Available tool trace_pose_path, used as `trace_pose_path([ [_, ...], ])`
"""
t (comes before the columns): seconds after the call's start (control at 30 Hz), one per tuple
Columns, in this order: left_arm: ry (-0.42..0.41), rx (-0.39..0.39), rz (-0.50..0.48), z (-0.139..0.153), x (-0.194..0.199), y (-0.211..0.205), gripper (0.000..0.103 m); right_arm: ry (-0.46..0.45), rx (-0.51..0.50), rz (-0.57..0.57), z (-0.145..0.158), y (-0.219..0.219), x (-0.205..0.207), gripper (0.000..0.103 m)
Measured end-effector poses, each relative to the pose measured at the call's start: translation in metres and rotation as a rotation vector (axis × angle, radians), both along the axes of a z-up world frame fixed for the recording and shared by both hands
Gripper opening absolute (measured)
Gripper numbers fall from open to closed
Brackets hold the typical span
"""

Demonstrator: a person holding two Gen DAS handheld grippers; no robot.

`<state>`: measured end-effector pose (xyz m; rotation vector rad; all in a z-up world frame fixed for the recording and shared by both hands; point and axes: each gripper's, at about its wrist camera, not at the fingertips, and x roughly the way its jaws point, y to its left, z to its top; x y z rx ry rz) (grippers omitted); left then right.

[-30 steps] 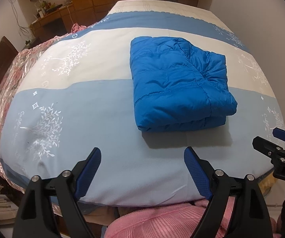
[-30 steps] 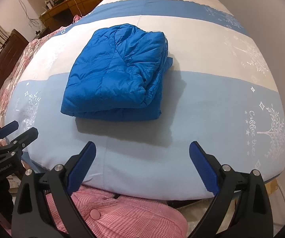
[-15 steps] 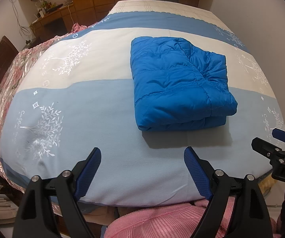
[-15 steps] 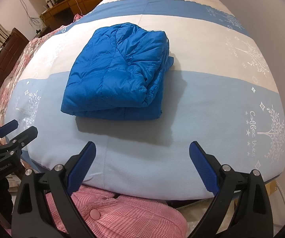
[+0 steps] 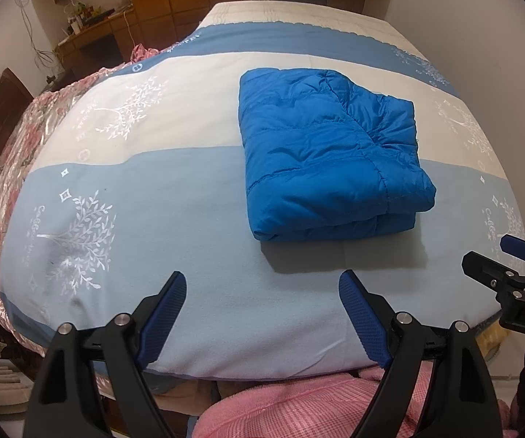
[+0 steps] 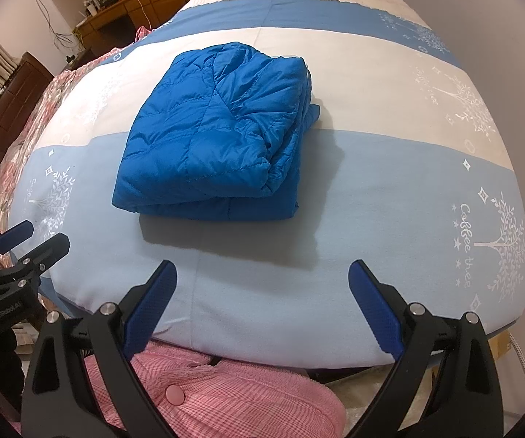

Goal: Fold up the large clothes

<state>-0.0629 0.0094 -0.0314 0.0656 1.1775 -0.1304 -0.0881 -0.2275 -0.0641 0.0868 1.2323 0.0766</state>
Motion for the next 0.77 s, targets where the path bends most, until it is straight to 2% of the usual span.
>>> trace_pose_path([
  [0.77, -0.012, -0.001, 0.002, 0.0036, -0.0022, -0.0021, 0.086, -0.008, -0.005, 0.002, 0.0020, 0.0035, -0.0018, 0.095],
])
